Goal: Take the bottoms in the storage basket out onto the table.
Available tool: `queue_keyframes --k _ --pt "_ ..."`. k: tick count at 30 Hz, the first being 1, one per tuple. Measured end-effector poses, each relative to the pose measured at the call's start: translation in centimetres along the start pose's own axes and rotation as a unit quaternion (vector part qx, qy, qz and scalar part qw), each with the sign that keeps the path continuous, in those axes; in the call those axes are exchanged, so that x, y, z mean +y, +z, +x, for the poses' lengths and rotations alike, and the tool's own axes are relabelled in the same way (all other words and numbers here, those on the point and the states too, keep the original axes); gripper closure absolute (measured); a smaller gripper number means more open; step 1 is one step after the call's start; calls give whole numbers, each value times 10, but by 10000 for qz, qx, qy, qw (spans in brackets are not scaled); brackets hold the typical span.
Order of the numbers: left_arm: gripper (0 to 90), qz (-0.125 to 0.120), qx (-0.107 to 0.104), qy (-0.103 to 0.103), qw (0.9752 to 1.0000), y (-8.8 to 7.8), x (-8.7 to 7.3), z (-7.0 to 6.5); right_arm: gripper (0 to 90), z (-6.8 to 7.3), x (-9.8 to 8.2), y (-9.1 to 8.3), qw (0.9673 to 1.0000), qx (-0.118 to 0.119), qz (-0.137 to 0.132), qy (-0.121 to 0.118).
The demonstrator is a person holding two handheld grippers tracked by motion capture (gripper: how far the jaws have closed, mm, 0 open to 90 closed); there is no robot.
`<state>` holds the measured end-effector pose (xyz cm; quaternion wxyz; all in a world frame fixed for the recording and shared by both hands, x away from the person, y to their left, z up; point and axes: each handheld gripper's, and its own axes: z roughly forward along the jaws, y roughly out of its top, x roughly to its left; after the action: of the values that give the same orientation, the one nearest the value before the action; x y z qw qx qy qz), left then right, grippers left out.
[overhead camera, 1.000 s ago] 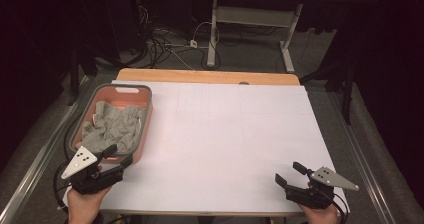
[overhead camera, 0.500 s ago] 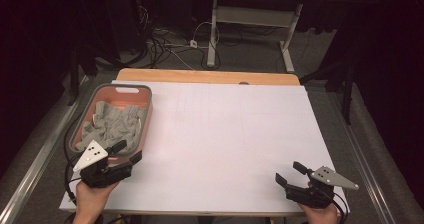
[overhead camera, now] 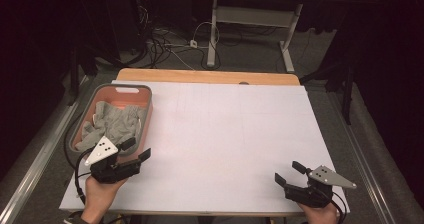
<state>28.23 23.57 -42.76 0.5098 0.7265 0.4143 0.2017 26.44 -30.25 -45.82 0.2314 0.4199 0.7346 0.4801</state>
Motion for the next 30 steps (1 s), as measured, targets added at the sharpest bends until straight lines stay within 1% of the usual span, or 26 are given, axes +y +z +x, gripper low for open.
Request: queue_keyframes --k 7,11,17,18,21,25,30 --pt "313 63 -47 35 10000 8 2 -3 218 1 0 0 10000 12 -6 -34" --pt "313 21 -74 1 10000 10 5 -4 217 1 0 0 10000 20 11 -38" --pt "312 8 -57 11 10000 13 8 -4 217 1 0 0 10000 33 10 -36" --pt "312 14 -71 -21 10000 13 9 -4 216 1 0 0 10000 41 10 -37" --pt "313 -22 -60 -24 10000 14 11 -3 216 1 0 0 10000 47 3 -27" --pt "312 -48 -25 8 10000 16 14 -3 215 1 0 0 10000 49 13 -19" --pt "313 -53 -30 33 10000 19 17 -3 216 1 0 0 10000 48 19 -16"
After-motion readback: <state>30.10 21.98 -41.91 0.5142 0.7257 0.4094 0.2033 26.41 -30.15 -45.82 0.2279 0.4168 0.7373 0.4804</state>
